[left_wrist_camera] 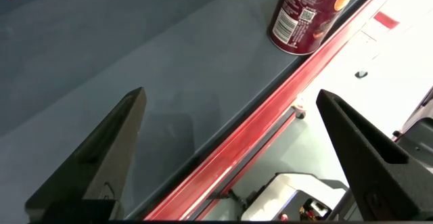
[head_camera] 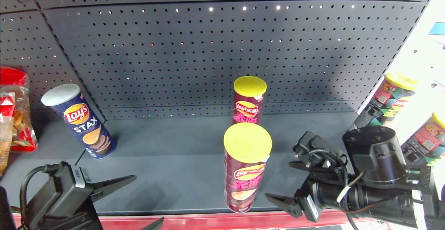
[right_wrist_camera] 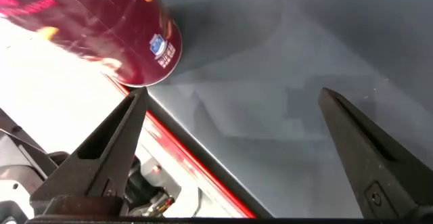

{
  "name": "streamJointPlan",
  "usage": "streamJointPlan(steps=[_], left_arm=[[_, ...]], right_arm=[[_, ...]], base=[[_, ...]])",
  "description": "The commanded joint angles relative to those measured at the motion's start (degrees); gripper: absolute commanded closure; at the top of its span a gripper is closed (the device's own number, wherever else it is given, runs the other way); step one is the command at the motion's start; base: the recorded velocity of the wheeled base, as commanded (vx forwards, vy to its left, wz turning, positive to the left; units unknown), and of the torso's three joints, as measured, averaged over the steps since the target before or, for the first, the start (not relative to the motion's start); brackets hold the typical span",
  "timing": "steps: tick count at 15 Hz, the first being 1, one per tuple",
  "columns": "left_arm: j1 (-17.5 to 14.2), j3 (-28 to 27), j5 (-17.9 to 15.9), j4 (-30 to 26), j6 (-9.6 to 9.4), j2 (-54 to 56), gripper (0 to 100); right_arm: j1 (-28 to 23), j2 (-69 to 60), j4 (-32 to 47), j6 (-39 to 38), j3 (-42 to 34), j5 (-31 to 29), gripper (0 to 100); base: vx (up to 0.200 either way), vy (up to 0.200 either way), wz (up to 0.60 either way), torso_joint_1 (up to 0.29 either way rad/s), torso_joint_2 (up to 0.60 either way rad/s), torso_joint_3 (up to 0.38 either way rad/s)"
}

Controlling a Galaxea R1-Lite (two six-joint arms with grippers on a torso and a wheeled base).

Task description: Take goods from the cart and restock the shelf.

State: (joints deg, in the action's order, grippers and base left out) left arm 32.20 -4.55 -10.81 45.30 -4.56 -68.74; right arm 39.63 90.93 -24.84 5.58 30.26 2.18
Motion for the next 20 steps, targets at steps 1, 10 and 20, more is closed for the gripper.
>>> streamJointPlan(steps=[1, 10, 20], left_arm=[[0.0, -0.2, 0.0, 0.0, -0.01, 0.0, 0], [0.0, -0.1, 0.0, 0.1, 0.08, 0.0, 0], [-0.4, -0.1, -0.1, 0.1, -0.01, 0.2, 0]], right_arm=[[-0.1, 2.1, 0.0, 0.0, 0.8, -0.2, 0], [0.2, 5.0, 0.0, 0.0, 4.5, -1.1, 0], [1.1, 5.0, 0.0, -0.1, 4.9, -1.1, 0]], base=[[0.0, 0.0, 0.0, 0.0, 0.0, 0.0], [0.0, 0.0, 0.0, 0.0, 0.0, 0.0], [0.0, 0.0, 0.0, 0.0, 0.0, 0.0]])
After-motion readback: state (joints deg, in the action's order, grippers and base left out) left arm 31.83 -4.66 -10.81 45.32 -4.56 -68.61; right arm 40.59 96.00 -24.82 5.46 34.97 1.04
